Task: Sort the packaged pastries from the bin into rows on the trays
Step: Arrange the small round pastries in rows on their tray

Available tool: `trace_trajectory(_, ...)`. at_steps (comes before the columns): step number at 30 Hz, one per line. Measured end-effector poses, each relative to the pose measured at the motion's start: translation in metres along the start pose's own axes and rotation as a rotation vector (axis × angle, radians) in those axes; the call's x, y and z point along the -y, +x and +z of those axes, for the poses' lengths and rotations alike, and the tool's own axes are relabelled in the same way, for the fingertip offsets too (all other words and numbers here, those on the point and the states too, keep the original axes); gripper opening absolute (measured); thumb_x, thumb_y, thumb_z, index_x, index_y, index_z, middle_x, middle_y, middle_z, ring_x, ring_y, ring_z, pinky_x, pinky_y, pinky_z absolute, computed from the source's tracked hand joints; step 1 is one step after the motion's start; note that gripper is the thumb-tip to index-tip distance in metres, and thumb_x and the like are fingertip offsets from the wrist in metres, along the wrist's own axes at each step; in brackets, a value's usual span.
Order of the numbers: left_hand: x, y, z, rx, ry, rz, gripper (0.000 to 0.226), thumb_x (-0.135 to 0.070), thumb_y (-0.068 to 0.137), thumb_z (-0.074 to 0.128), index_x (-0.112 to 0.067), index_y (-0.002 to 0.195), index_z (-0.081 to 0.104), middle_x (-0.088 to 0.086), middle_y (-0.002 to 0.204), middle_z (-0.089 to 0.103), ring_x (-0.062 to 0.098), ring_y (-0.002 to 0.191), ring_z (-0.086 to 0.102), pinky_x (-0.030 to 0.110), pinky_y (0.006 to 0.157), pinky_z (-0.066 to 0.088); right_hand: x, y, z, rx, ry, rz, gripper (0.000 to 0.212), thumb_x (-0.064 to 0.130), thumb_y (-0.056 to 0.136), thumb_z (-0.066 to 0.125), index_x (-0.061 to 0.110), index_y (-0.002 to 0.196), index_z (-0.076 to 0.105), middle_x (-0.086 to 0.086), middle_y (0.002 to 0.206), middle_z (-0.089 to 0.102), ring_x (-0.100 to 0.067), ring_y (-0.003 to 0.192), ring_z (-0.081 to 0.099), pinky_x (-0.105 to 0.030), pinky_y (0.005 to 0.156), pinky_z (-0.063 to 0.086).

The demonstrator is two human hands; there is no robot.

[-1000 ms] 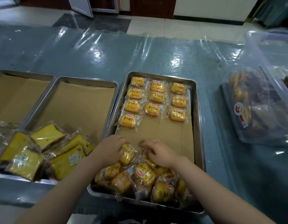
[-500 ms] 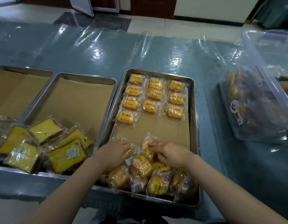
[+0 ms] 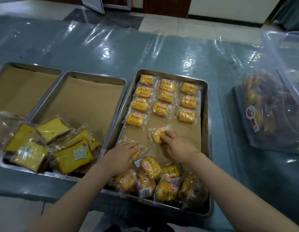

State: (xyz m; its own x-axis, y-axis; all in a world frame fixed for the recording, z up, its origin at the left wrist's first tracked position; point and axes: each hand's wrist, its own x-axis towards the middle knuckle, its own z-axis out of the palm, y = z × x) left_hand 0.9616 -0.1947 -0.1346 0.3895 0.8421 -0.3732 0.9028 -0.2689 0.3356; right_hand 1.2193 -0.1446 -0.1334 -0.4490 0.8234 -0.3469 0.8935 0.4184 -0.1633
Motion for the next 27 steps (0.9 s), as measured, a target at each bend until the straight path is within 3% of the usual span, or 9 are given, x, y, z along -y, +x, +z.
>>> trace_trajectory(6,-0.001,-0.001,0.002,-0.006,0.032,0.000,0.052,-0.024,0.102,0.038,-0.030,0.152,0.028,-0.008,0.160,0.020,0.015,0.147,0.014,0.033,0.118,0.022,0.028,0.020,0.003,0.006,0.070,0.125,0.067,0.021,0.098,0.046,0.015,0.155,0.012,-0.014,0.158,0.013,-0.033,0.142,0.020,-0.041,0.114,0.027)
trace_trajectory(13,0.001,0.000,0.003,-0.007,0.038,-0.003,0.052,-0.024,0.101,0.038,-0.030,0.152,0.028,-0.008,0.160,0.020,0.014,0.146,0.014,0.033,0.118,0.023,0.037,0.038,0.004,0.014,0.047,0.196,0.069,0.022,0.100,0.041,0.012,0.156,0.001,-0.017,0.160,0.005,-0.038,0.142,0.018,-0.042,0.112,0.032)
trace_trajectory(19,0.000,0.000,0.003,0.004,0.041,-0.001,0.053,-0.021,0.101,0.039,-0.029,0.152,0.028,-0.007,0.160,0.021,0.016,0.147,0.015,0.034,0.118,0.022,0.029,0.036,-0.002,-0.007,0.260,0.192,0.068,0.023,0.099,0.043,0.020,0.157,0.007,-0.011,0.162,0.007,-0.035,0.144,0.021,-0.044,0.115,0.030)
trace_trajectory(24,0.000,0.000,-0.002,0.004,-0.073,-0.008,0.059,-0.009,0.096,0.041,-0.029,0.150,0.033,-0.007,0.158,0.025,0.015,0.146,0.018,0.035,0.120,0.020,0.017,0.014,-0.007,-0.086,0.377,0.175,0.064,0.009,0.097,0.038,0.023,0.156,0.017,-0.002,0.164,0.010,-0.027,0.129,0.050,-0.036,0.097,0.048)
trace_trajectory(27,-0.001,0.004,-0.005,0.009,-0.065,-0.011,0.055,-0.011,0.095,0.041,-0.028,0.148,0.038,-0.005,0.157,0.030,0.015,0.144,0.023,0.038,0.120,0.020,0.008,0.001,-0.003,-0.076,0.421,0.162,0.060,0.004,0.095,0.039,0.021,0.151,0.033,-0.003,0.158,0.029,-0.022,0.137,0.042,-0.036,0.110,0.040)
